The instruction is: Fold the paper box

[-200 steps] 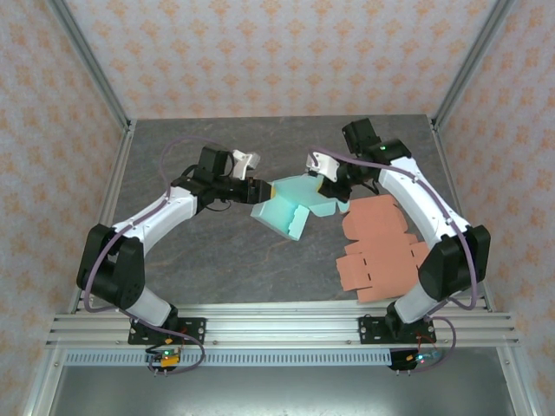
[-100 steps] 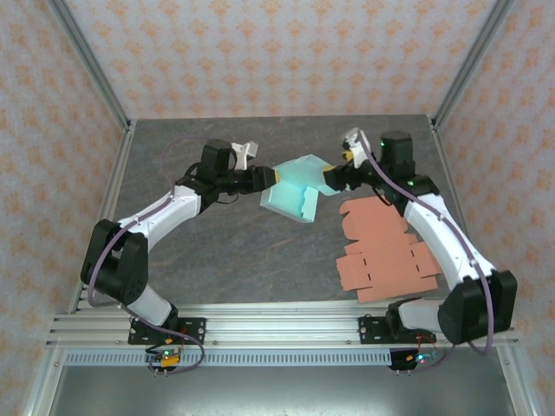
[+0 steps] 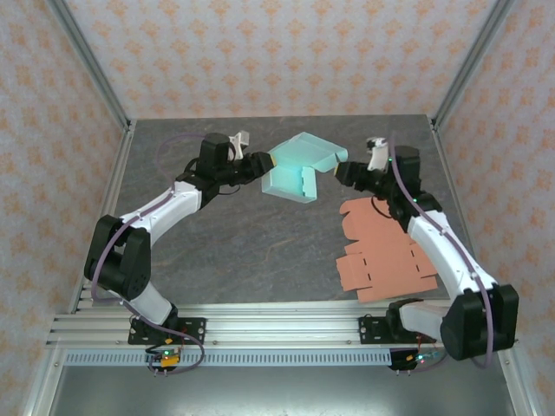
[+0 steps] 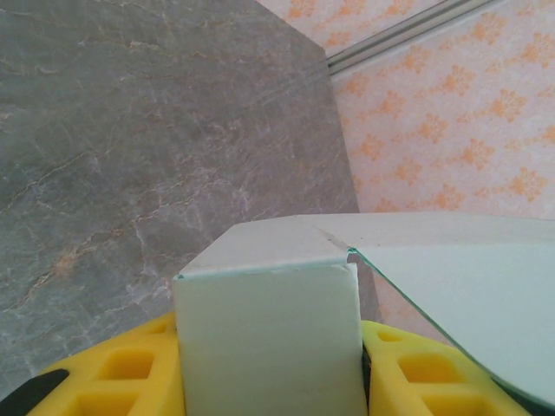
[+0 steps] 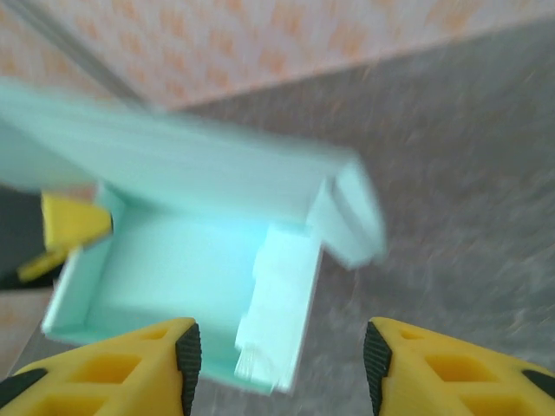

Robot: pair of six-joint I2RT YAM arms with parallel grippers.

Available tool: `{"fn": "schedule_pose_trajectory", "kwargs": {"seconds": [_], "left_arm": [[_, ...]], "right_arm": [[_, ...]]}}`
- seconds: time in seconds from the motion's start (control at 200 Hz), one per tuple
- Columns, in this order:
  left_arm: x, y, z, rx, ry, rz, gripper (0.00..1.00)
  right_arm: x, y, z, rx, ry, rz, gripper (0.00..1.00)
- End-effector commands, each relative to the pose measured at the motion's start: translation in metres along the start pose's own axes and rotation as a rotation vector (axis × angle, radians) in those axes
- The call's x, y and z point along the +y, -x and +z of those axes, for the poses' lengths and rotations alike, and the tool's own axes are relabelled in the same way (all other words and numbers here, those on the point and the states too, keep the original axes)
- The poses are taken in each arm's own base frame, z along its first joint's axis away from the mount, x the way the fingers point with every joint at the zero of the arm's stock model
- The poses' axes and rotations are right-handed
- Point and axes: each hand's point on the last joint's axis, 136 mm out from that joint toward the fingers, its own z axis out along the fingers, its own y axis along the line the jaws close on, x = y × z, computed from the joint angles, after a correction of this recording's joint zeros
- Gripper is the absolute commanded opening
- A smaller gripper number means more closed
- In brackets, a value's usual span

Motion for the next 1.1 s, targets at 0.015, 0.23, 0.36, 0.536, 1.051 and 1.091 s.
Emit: {"fn": "schedule_pose_trajectory", "kwargs": {"seconds": [0.015,0.23,0.36,0.536,1.051,1.091], "left_arm": [[-0.017,0.021,-0.001,-0.061,-0.053,-0.026,0.31],[-0.025,0.021,-0.004,-0.059,-0.078,-0.025,0.32],[-0.029,0.02,-0.008,-0.055,-0.073,-0.008,0.32],[-0.029,0.019,-0.007,-0.051,-0.076,-0.009,0.32],[-0.035,0.02,-0.003,-0.073,-0.077,0.025,0.31],[-0.036,0.02,-0.002,-0.076,-0.084,0.026,0.31]], "right_arm": [[0.016,-0.043,0.022,0.156,0.069,-0.011,0.54],[-0.023,-0.037,0.057,0.149,-0.093,0.075,0.51],[-0.015,-0.03,0.073,0.208,-0.027,0.058,0.51],[-0.004,-0.02,0.085,0.207,0.043,0.075,0.53],[-0.008,-0.037,0.113,0.288,-0.006,0.136,0.42],[-0.01,-0.039,0.114,0.294,-0.023,0.129,0.44]]}}
